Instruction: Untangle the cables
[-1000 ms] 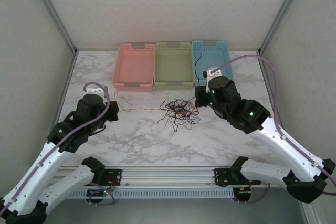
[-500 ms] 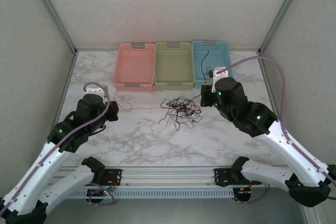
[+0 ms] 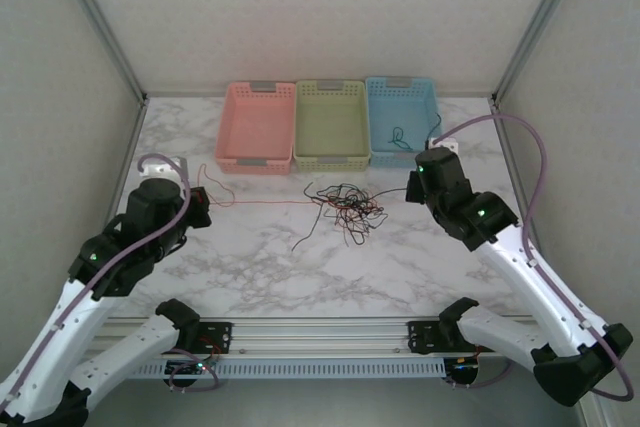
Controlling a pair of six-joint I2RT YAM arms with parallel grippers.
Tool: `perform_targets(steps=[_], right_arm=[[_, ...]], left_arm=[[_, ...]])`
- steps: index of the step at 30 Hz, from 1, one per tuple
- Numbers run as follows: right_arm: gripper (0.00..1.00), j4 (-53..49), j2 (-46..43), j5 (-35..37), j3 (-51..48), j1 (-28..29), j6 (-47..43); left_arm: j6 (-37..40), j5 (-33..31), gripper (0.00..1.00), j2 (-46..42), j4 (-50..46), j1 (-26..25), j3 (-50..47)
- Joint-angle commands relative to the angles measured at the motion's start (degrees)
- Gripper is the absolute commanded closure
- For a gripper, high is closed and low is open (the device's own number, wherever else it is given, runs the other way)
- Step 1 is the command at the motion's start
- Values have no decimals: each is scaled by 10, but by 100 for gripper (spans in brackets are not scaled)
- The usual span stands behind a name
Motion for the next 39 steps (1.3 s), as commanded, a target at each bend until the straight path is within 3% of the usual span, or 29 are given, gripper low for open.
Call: perform_targets(steps=[1,15,29,32,39], right_arm=[[100,-3,1,-16,-29,-48,25],[100,14,54,-38,-77,-200,15],[100,25,95,-30,-77,-268,37],[100,33,89,-62,-72,-275,37],[100,86,17,-241,-52,-271,39]], left_arm=[[27,-64,100,-17,-44,-1,28],[60,-145,100,-47,-91,-1,73],[83,-178,100,-60,-115,-1,101],[83,-169,100,-60,-109,-1,93],[55,-87,100,-39,-60,-1,43]])
